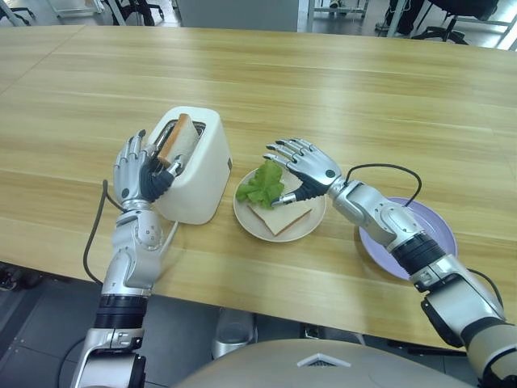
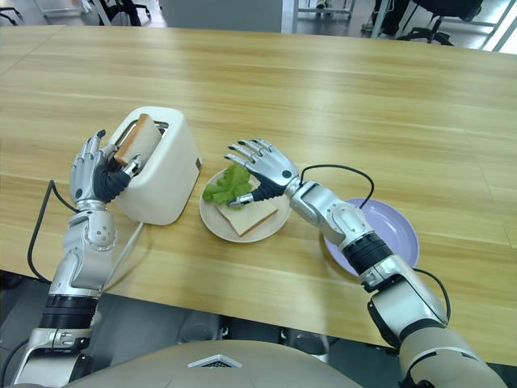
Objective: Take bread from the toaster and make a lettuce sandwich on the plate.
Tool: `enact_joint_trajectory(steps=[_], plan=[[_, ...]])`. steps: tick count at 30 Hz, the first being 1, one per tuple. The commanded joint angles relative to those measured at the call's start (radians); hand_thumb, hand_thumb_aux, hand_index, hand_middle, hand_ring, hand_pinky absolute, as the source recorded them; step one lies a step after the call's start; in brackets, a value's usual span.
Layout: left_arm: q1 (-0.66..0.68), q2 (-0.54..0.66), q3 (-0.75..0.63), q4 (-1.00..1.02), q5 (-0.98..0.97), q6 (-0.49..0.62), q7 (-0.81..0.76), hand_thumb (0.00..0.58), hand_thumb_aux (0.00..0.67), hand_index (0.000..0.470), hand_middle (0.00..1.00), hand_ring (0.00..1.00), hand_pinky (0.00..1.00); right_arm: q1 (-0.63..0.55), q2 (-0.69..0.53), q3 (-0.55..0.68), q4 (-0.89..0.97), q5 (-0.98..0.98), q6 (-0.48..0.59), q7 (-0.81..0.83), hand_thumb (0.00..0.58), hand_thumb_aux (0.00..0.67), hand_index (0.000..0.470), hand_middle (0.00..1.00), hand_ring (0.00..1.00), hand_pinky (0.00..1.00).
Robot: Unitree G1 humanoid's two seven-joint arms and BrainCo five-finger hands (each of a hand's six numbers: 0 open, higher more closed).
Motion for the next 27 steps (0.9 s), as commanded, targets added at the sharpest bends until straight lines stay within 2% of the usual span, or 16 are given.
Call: enact_joint_trajectory(steps=[1, 5, 9, 10, 11, 12, 13, 14, 19, 24, 26, 27], plan=[[0.004, -0.007, -0.037, 0.081, -0.028, -0.004, -0.039, 0.58, 0.67, 0.46, 0.0, 0.0, 0.0, 0.021, -0.013, -0.019, 0.015, 0.016, -0.007, -0.006, 0.0, 0.0, 0.0, 0.0, 0.0, 0.0], [-0.006, -0.02, -0.006, 0.049, -0.08, -0.087, 0.012, 0.58, 0.67, 0.46, 0.0, 0.0, 0.0, 0.024, -0.014, -0.003, 0.059, 0.006, -0.009, 0.004, 0.0, 0.0, 0.0, 0.0, 0.0, 0.0], [-0.012, -0.051, 0.067, -0.025, -0.18, -0.218, 0.088, 0.58, 0.67, 0.46, 0.0, 0.0, 0.0, -0.025, 0.012, 0.039, 0.209, -0.046, 0.001, -0.035, 0.0, 0.0, 0.0, 0.0, 0.0, 0.0], [-0.013, -0.057, 0.087, -0.041, -0.204, -0.25, 0.102, 0.58, 0.67, 0.46, 0.04, 0.04, 0.04, -0.046, 0.027, 0.051, 0.256, -0.059, 0.008, -0.052, 0.0, 0.0, 0.0, 0.0, 0.0, 0.0], [-0.013, -0.058, 0.102, -0.054, -0.219, -0.275, 0.113, 0.58, 0.67, 0.46, 0.4, 0.4, 0.4, -0.067, 0.042, 0.066, 0.302, -0.073, 0.017, -0.067, 0.0, 0.0, 0.0, 0.0, 0.0, 0.0], [-0.014, -0.063, 0.121, -0.07, -0.244, -0.31, 0.123, 0.58, 0.67, 0.46, 0.53, 0.53, 0.53, -0.091, 0.062, 0.083, 0.356, -0.087, 0.024, -0.086, 0.0, 0.0, 0.0, 0.0, 0.0, 0.0], [-0.012, -0.065, 0.134, -0.089, -0.262, -0.339, 0.13, 0.58, 0.67, 0.46, 0.53, 0.53, 0.53, -0.115, 0.085, 0.098, 0.41, -0.095, 0.025, -0.106, 0.0, 0.0, 0.0, 0.0, 0.0, 0.0], [-0.01, -0.068, 0.144, -0.11, -0.27, -0.362, 0.138, 0.58, 0.67, 0.46, 1.0, 1.0, 1.0, -0.137, 0.109, 0.112, 0.462, -0.103, 0.029, -0.128, 0.0, 0.0, 0.0, 0.0, 0.0, 0.0], [0.012, -0.093, 0.184, -0.2, -0.349, -0.469, 0.129, 0.58, 0.67, 0.46, 1.0, 1.0, 1.0, -0.222, 0.225, 0.173, 0.677, -0.122, 0.043, -0.21, 0.0, 0.0, 0.0, 0.0, 0.0, 0.0], [0.048, -0.121, 0.208, -0.293, -0.379, -0.522, 0.117, 0.58, 0.67, 0.46, 1.0, 1.0, 1.0, -0.265, 0.292, 0.197, 0.773, -0.106, 0.043, -0.278, 0.005, 0.003, 0.002, 0.0, 0.0, 0.0], [0.06, -0.133, 0.213, -0.321, -0.394, -0.537, 0.108, 0.58, 0.67, 0.46, 1.0, 1.0, 1.0, -0.27, 0.306, 0.2, 0.778, -0.099, 0.032, -0.289, 0.062, 0.037, 0.025, 0.0, 0.0, 0.0], [0.066, -0.138, 0.215, -0.332, -0.4, -0.542, 0.103, 0.58, 0.67, 0.46, 1.0, 1.0, 1.0, -0.27, 0.311, 0.202, 0.776, -0.098, 0.026, -0.295, 0.14, 0.087, 0.06, 0.0, 0.0, 0.0]])
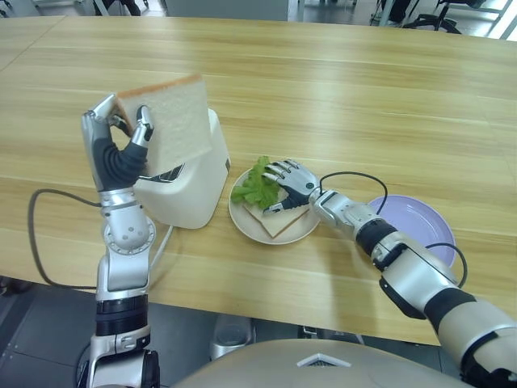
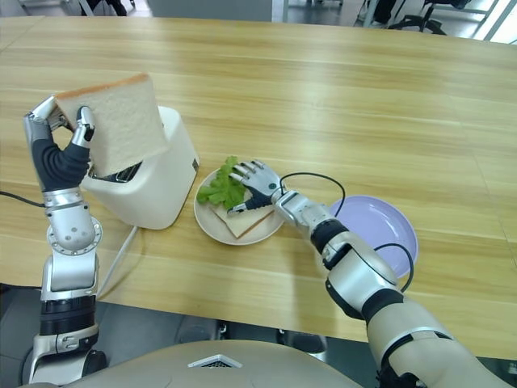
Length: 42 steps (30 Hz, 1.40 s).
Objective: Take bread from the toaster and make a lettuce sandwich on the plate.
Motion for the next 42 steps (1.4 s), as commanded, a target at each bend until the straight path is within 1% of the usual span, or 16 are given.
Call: enact_joint_trajectory(steps=[1, 2, 3, 4, 5, 6, 7, 16, 24, 27, 35, 38, 42], plan=[[0.024, -0.021, 0.016, -0.058, -0.031, -0.024, -0.023, 0.58, 0.67, 0.46, 1.0, 1.0, 1.0, -0.011, 0.02, 0.02, 0.013, 0.015, -0.02, -0.024, 0.183, 0.116, 0.079, 0.0, 0.0, 0.0], [0.031, -0.026, 0.018, -0.069, -0.032, -0.027, -0.027, 0.58, 0.67, 0.46, 1.0, 1.0, 1.0, -0.008, 0.023, 0.023, 0.007, 0.015, -0.025, -0.027, 0.205, 0.131, 0.09, 0.0, 0.0, 0.0], [0.037, -0.032, 0.019, -0.078, -0.038, -0.033, -0.032, 0.58, 0.67, 0.46, 1.0, 1.0, 1.0, -0.005, 0.025, 0.026, 0.004, 0.015, -0.028, -0.031, 0.281, 0.189, 0.13, 0.0, 0.0, 0.0], [0.044, -0.037, 0.02, -0.088, -0.041, -0.034, -0.038, 0.58, 0.67, 0.46, 1.0, 1.0, 1.0, -0.002, 0.028, 0.028, 0.002, 0.017, -0.03, -0.035, 0.343, 0.242, 0.166, 0.0, 0.0, 0.0], [0.049, -0.042, 0.021, -0.095, -0.042, -0.035, -0.043, 0.58, 0.67, 0.46, 1.0, 1.0, 1.0, -0.001, 0.031, 0.032, 0.004, 0.017, -0.03, -0.039, 0.343, 0.242, 0.166, 0.0, 0.0, 0.0], [0.055, -0.048, 0.023, -0.101, -0.043, -0.037, -0.047, 0.58, 0.67, 0.46, 1.0, 1.0, 1.0, 0.001, 0.035, 0.035, 0.006, 0.018, -0.028, -0.043, 0.528, 0.47, 0.323, 0.0, 0.0, 0.0], [0.061, -0.051, 0.023, -0.106, -0.042, -0.037, -0.051, 0.58, 0.67, 0.46, 1.0, 1.0, 1.0, 0.003, 0.039, 0.038, 0.008, 0.019, -0.029, -0.048, 0.58, 0.67, 0.46, 0.0, 0.0, 0.0], [0.104, -0.077, 0.034, -0.119, -0.039, -0.052, -0.082, 0.58, 0.67, 0.46, 1.0, 1.0, 1.0, 0.023, 0.044, 0.053, -0.016, 0.035, -0.049, -0.074, 0.58, 0.67, 0.46, 0.0, 0.0, 0.0], [0.125, -0.097, 0.037, -0.135, -0.036, -0.055, -0.094, 0.58, 0.67, 0.46, 1.0, 1.0, 1.0, 0.063, -0.023, 0.034, -0.134, 0.065, -0.097, -0.061, 0.58, 0.67, 0.46, 0.0, 0.0, 0.0], [0.129, -0.103, 0.039, -0.141, -0.039, -0.052, -0.098, 0.58, 0.67, 0.46, 1.0, 1.0, 1.0, 0.086, -0.066, 0.023, -0.215, 0.076, -0.104, -0.025, 0.58, 0.67, 0.46, 0.0, 0.0, 0.0], [0.134, -0.115, 0.049, -0.154, -0.037, -0.045, -0.107, 0.58, 0.67, 0.46, 1.0, 1.0, 1.0, 0.155, -0.183, -0.02, -0.469, 0.109, -0.092, 0.137, 0.58, 0.67, 0.46, 0.0, 0.0, 0.0], [0.133, -0.119, 0.047, -0.153, -0.039, -0.043, -0.112, 0.58, 0.67, 0.46, 1.0, 1.0, 1.0, 0.168, -0.208, -0.022, -0.513, 0.109, -0.084, 0.202, 0.58, 0.67, 0.46, 0.0, 0.0, 0.0], [0.136, -0.122, 0.043, -0.157, -0.039, -0.035, -0.121, 0.58, 0.67, 0.46, 1.0, 1.0, 1.0, 0.183, -0.22, -0.006, -0.515, 0.103, -0.089, 0.275, 0.58, 0.67, 0.46, 0.0, 0.0, 0.0]])
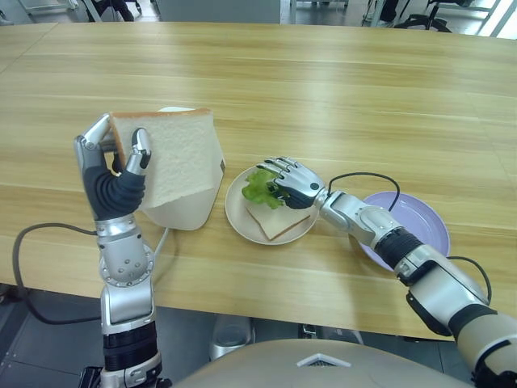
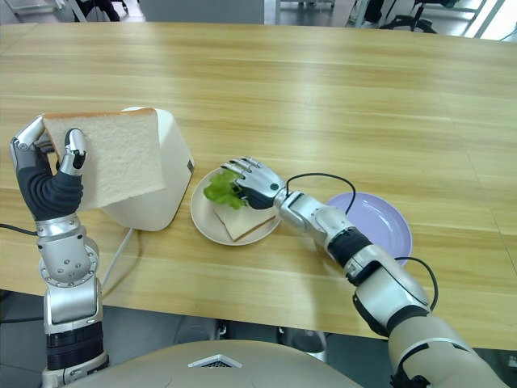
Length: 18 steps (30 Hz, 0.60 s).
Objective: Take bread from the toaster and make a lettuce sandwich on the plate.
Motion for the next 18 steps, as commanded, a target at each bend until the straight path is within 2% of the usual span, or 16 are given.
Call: enact_joint_trajectory(steps=[1, 8, 18], plan=[[0.004, -0.006, 0.003, -0.012, -0.005, 0.014, -0.013, 0.58, 0.67, 0.46, 1.0, 1.0, 1.0, 0.023, -0.011, 0.016, -0.014, -0.006, -0.004, 0.08, 0.58, 0.67, 0.46, 0.0, 0.0, 0.0], [0.008, -0.009, 0.007, -0.014, 0.001, 0.021, -0.021, 0.58, 0.67, 0.46, 1.0, 1.0, 1.0, 0.037, -0.028, 0.009, -0.077, -0.038, 0.012, 0.084, 0.58, 0.67, 0.46, 0.0, 0.0, 0.0], [0.003, -0.019, -0.033, -0.014, -0.008, 0.04, -0.056, 0.58, 0.67, 0.46, 1.0, 1.0, 1.0, 0.059, -0.034, 0.03, -0.047, -0.04, -0.015, 0.173, 0.58, 0.67, 0.46, 0.0, 0.0, 0.0]])
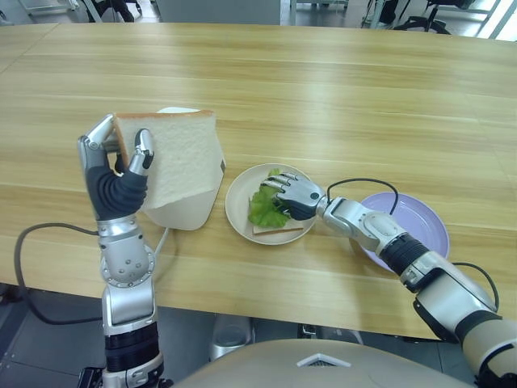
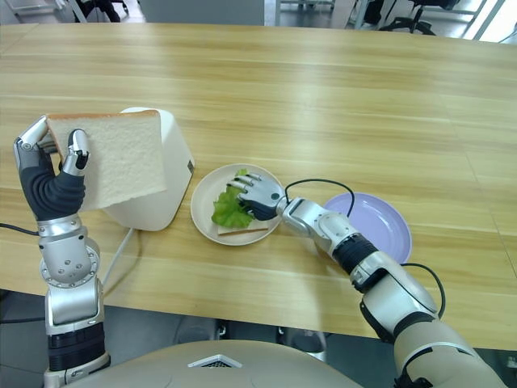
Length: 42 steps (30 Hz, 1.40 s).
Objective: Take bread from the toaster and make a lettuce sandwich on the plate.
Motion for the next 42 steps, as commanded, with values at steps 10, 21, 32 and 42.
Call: enact_joint_trajectory(steps=[10, 21, 32, 42], plan=[[-0.069, -0.02, -0.155, -0.041, -0.027, 0.11, -0.14, 0.58, 0.67, 0.46, 1.0, 1.0, 1.0, 0.059, -0.137, -0.179, -0.242, 0.1, 0.01, 0.041, 0.0, 0.0, 0.0, 0.0, 0.0, 0.0], [-0.12, -0.065, -0.306, 0.005, -0.047, 0.207, -0.233, 0.58, 0.67, 0.46, 1.0, 1.0, 1.0, 0.165, -0.234, -0.405, -0.448, 0.16, 0.046, 0.002, 0.0, 0.0, 0.0, 0.0, 0.0, 0.0], [-0.162, -0.034, -0.43, 0.356, -0.045, 0.374, -0.359, 0.58, 0.67, 0.46, 1.0, 1.0, 1.0, 0.403, -0.288, -0.571, -0.588, 0.386, -0.177, -0.013, 0.0, 0.0, 0.0, 0.0, 0.0, 0.0], [-0.117, -0.276, -0.298, 0.409, -0.287, 0.291, -0.229, 0.58, 0.67, 0.46, 1.0, 1.0, 1.0, 0.525, -0.281, -0.466, -0.597, 0.259, -0.329, 0.044, 0.0, 0.0, 0.0, 0.0, 0.0, 0.0]])
